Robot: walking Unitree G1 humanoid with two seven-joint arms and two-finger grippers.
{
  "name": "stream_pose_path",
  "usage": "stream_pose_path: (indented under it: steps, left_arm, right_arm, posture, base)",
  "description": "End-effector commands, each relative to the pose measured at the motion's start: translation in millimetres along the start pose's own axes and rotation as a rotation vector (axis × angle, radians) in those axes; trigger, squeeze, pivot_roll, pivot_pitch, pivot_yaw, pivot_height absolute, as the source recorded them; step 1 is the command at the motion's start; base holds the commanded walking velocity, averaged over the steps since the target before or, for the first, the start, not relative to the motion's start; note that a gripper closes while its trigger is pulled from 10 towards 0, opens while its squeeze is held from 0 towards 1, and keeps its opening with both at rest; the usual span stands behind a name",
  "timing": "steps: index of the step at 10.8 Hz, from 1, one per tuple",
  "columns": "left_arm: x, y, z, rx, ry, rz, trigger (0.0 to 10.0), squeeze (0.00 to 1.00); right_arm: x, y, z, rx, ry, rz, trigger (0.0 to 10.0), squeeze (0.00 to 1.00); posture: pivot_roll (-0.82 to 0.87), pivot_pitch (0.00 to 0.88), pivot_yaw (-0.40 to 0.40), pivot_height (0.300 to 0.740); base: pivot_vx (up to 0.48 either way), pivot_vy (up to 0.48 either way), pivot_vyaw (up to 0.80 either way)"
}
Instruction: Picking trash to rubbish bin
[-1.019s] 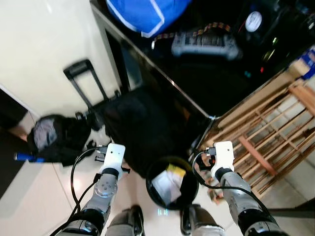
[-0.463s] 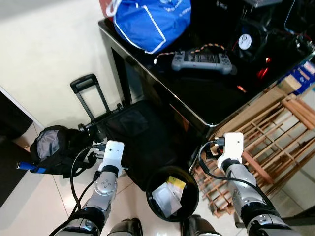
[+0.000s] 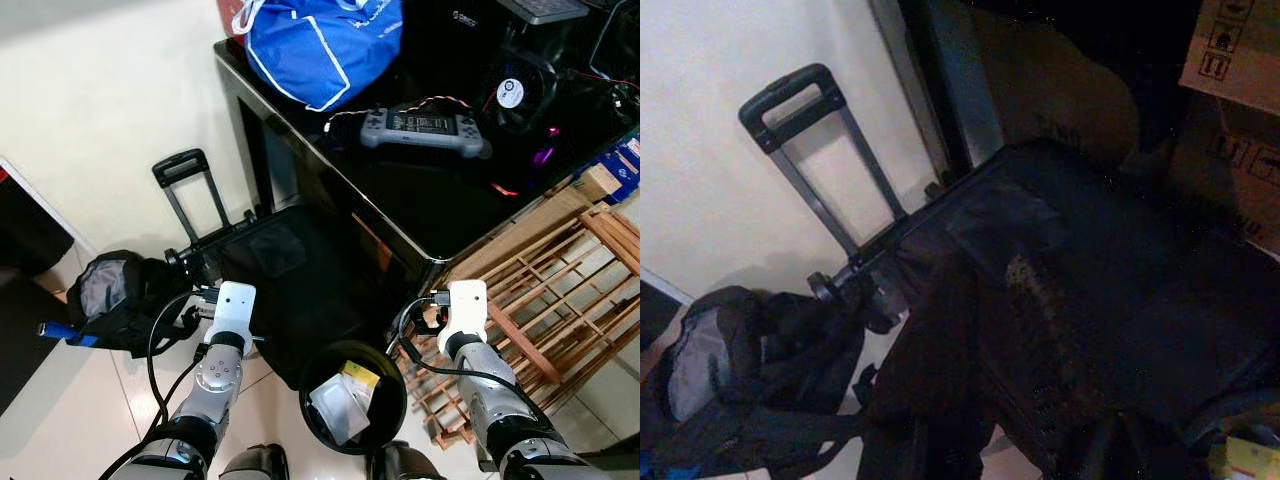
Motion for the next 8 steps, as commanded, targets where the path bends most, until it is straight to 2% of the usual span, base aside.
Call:
stream_pose_path:
  steps: [1,8]
  left_arm:
    - [-3.0,1.7,-8.1,0.0,0.031,0.012,10.0,0.0]
    - [-4.9,-2.3,-13.4,0.009,0.061,0.003,10.0,0.0]
  right_arm:
    - [-2.4,-3.7,-6.6,-0.006,0.03,-0.011,10.0,0.0]
    - [-2.5,4.1,-12.1,0.011,0.055,0.012,10.0,0.0]
  posture:
    - [-0.03,0.165,0.035,0.74]
    - [-0.03,0.176,0.036,0.74]
  base:
    - [0.0,0.0,0.0]
    - [0.0,0.0,0.0]
Point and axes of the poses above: a point about 5 cm out from each wrist's last joint towards the gripper, its own x axis pointing out of the wrist towards the gripper, its own z axis along the axis of the wrist's last joint, y = z × x, the point moved 3 cm from there along x, pointing out of the wrist towards the gripper, and after that the axes turned 6 degrees about x, right-handed, at the moved point
